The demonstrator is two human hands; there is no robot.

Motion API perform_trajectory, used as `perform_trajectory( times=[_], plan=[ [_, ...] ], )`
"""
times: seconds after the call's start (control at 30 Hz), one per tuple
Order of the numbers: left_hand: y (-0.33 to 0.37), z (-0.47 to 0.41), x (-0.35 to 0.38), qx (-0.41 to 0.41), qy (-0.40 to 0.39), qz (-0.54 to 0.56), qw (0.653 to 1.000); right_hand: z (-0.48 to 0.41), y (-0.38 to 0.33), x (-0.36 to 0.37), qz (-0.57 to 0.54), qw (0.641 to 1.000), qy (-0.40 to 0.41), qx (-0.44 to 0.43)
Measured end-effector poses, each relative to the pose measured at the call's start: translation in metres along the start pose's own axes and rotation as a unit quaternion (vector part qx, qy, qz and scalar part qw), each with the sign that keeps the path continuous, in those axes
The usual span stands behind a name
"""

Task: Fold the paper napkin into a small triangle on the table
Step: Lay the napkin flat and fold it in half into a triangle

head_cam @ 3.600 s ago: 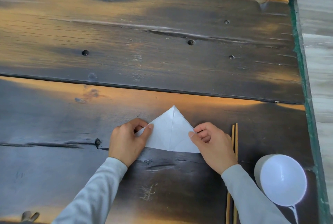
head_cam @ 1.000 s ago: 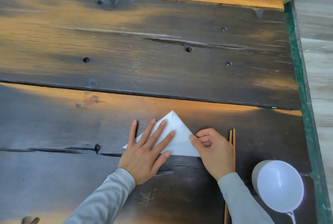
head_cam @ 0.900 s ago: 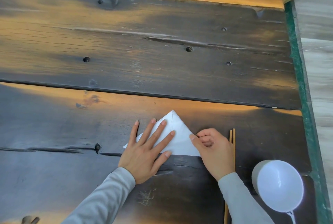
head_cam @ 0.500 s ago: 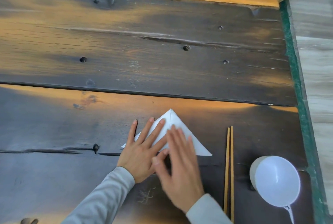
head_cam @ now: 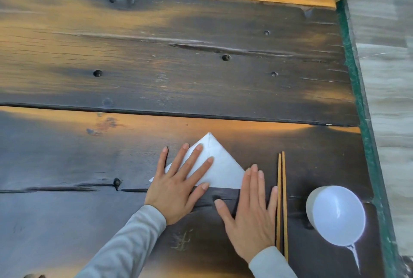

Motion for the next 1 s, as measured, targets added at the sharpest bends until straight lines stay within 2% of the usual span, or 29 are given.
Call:
perform_trajectory(
  times=[0.27, 0.5, 0.6, 0.63, 0.7, 0.8, 1.0],
  plan=[
    [-0.006, 0.003, -0.002, -0.014, 0.002, 0.007, 1.0, -0.003, 0.0, -0.004, 0.004, 1.0, -0.008, 0.025],
    [-0.056, 0.031, 0.003, -0.139, -0.013, -0.016, 0.99, -0.004, 0.0, -0.006, 0.003, 1.0, -0.003, 0.023],
    [-0.059, 0.039, -0.001, -0.187, 0.011, -0.007, 0.982, -0.004, -0.001, -0.007, -0.001, 1.0, 0.007, 0.019],
    [-0.053, 0.04, -0.003, -0.179, 0.028, -0.007, 0.983, -0.003, 0.0, -0.007, 0.0, 1.0, 0.008, 0.018],
    [-0.028, 0.04, -0.006, -0.106, 0.059, -0.005, 0.993, -0.002, 0.001, -0.004, 0.003, 1.0, 0.004, 0.015],
    [0.012, 0.037, -0.002, 0.001, 0.054, -0.002, 0.999, -0.001, 0.003, 0.001, 0.007, 1.0, 0.001, 0.016],
    [0.021, 0.032, 0.009, -0.03, 0.02, -0.003, 0.999, 0.0, 0.001, 0.0, 0.006, 1.0, 0.013, 0.002]
  ],
)
Point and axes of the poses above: each hand's wrist, its own z-axis away from the middle knuckle, its own x-axis out of the palm, y = z × x, the point moved 5 cm from there along -z, towards the middle knuckle, and after that the axes turned 8 degrees about -z, right-handed, at the moved point
